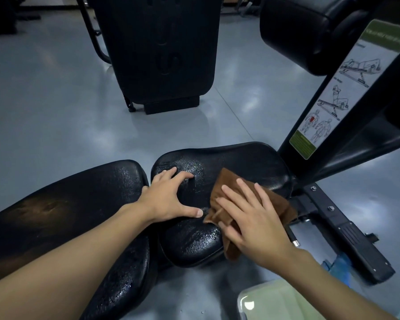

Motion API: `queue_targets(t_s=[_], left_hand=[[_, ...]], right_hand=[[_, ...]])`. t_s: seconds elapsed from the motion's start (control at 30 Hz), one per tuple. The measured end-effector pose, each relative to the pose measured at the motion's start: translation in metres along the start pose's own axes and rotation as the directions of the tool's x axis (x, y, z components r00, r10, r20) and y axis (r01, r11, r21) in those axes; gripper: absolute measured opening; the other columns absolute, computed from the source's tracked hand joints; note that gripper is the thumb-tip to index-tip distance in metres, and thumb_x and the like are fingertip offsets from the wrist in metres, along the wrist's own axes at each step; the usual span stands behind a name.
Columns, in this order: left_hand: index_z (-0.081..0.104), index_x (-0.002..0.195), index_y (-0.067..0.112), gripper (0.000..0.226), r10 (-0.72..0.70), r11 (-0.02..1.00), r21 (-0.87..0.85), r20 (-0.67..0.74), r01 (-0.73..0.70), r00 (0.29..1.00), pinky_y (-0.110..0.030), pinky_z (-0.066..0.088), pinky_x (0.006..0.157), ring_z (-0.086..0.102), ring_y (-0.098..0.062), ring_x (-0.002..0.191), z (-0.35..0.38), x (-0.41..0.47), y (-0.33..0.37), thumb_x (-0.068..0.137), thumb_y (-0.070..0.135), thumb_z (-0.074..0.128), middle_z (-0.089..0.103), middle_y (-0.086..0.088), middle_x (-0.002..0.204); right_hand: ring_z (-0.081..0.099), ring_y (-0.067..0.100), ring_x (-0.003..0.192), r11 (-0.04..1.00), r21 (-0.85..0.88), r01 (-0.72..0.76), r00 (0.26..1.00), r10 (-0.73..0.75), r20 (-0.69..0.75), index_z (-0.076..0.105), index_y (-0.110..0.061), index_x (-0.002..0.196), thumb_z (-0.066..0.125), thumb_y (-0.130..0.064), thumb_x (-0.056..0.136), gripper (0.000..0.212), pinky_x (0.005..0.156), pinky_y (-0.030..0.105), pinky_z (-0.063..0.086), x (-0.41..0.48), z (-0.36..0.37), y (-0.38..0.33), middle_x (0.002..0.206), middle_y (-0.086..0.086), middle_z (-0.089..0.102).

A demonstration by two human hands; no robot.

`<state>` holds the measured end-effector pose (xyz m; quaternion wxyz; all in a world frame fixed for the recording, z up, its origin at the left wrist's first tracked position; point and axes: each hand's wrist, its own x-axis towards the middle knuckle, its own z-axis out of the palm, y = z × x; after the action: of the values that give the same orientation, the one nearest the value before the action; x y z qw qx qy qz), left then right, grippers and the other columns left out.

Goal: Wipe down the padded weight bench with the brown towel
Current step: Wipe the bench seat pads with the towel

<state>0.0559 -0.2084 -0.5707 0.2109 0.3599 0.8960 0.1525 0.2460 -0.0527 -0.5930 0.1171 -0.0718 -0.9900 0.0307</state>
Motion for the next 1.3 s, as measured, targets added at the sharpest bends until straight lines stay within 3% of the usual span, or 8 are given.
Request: queue_targets(t_s=[0.3,0.43,0.57,0.7,0.93,1.07,1.2,1.3], left_hand=[[0.029,0.14,0.053,0.105,0.031,0.999,-0.026,0.05,-0.03,0.998,-0.062,0.025,0.112,0.009,-0.02,0.15,-0.005,0.004,-0.007,0.047,0.075,0.071,0.013,0.005,0.164],[0.023,0.15,0.025,0.119,0.022,0.993,-0.117,0.064,-0.014,0.998,-0.046,0.032,0.114,0.029,-0.017,0.143,-0.014,0.005,-0.015,0.053,0.059,0.082,0.03,0.003,0.156],[0.02,0.152,0.019,0.118,0.038,0.986,-0.162,0.069,-0.027,0.997,-0.032,0.027,0.117,0.028,-0.016,0.144,-0.014,0.005,-0.016,0.061,0.046,0.089,0.03,0.0,0.157],[0.02,0.152,0.016,0.118,0.033,0.992,-0.124,0.082,-0.023,0.996,-0.033,0.025,0.118,0.026,-0.018,0.145,-0.016,0.007,-0.013,0.061,0.047,0.089,0.028,-0.001,0.159],[0.024,0.152,0.017,0.113,0.025,0.992,-0.126,0.071,-0.015,0.997,-0.028,0.023,0.116,0.024,-0.018,0.146,-0.015,0.005,-0.011,0.063,0.045,0.089,0.027,0.0,0.159],[0.027,0.151,0.019,0.109,0.049,0.993,-0.112,0.046,-0.044,0.998,-0.031,0.02,0.118,0.02,-0.017,0.148,-0.014,0.004,-0.015,0.064,0.047,0.087,0.023,0.002,0.161],[0.033,0.148,0.028,0.104,0.04,0.995,-0.097,0.012,-0.039,0.999,-0.049,0.023,0.118,0.011,-0.017,0.15,-0.015,0.001,-0.021,0.06,0.061,0.078,0.01,0.001,0.164],[0.036,0.146,0.022,0.09,0.025,0.999,-0.041,-0.045,-0.027,0.999,-0.042,0.028,0.116,0.027,-0.021,0.144,-0.019,-0.003,-0.034,0.071,0.055,0.073,0.029,-0.003,0.156]], right_hand=[[0.02,0.026,0.147,0.99,0.006,-0.143,0.967,0.139,0.214,0.045,-0.032,0.136,0.034,-0.054,0.095,0.047,0.116,0.053,0.012,0.128,0.007,0.012,0.154,-0.008,0.039],[0.032,0.028,0.138,0.973,0.02,-0.231,0.933,0.215,0.289,0.047,-0.031,0.13,0.033,-0.054,0.094,0.045,0.112,0.056,0.016,0.17,0.014,0.015,0.142,-0.002,0.051],[0.028,0.026,0.143,0.986,0.024,-0.163,0.962,0.154,0.224,0.046,-0.031,0.135,0.038,-0.05,0.092,0.047,0.114,0.051,0.014,0.15,0.007,0.013,0.148,-0.003,0.047],[0.017,0.023,0.15,0.995,0.016,-0.099,0.978,0.094,0.188,0.044,-0.03,0.142,0.039,-0.047,0.09,0.054,0.12,0.048,0.007,0.105,-0.001,0.005,0.157,-0.005,0.036],[0.033,0.023,0.145,1.0,0.006,-0.025,0.999,0.025,0.043,0.06,-0.028,0.127,0.053,-0.043,0.081,0.048,0.115,0.049,0.023,-0.003,-0.002,-0.005,0.148,-0.007,0.048],[0.035,0.025,0.143,0.998,-0.034,-0.049,0.998,0.05,0.031,0.061,-0.028,0.123,0.051,-0.046,0.082,0.046,0.115,0.051,0.026,0.026,0.0,-0.002,0.145,-0.006,0.052],[0.03,0.026,0.145,0.993,-0.051,-0.108,0.989,0.113,0.097,0.054,-0.03,0.129,0.044,-0.047,0.088,0.045,0.115,0.049,0.022,0.086,0.001,0.008,0.149,-0.006,0.047],[0.028,0.023,0.142,0.985,0.0,-0.172,0.964,0.168,0.206,0.046,-0.032,0.133,0.036,-0.049,0.093,0.045,0.114,0.049,0.017,0.137,0.006,0.022,0.149,-0.007,0.044]])
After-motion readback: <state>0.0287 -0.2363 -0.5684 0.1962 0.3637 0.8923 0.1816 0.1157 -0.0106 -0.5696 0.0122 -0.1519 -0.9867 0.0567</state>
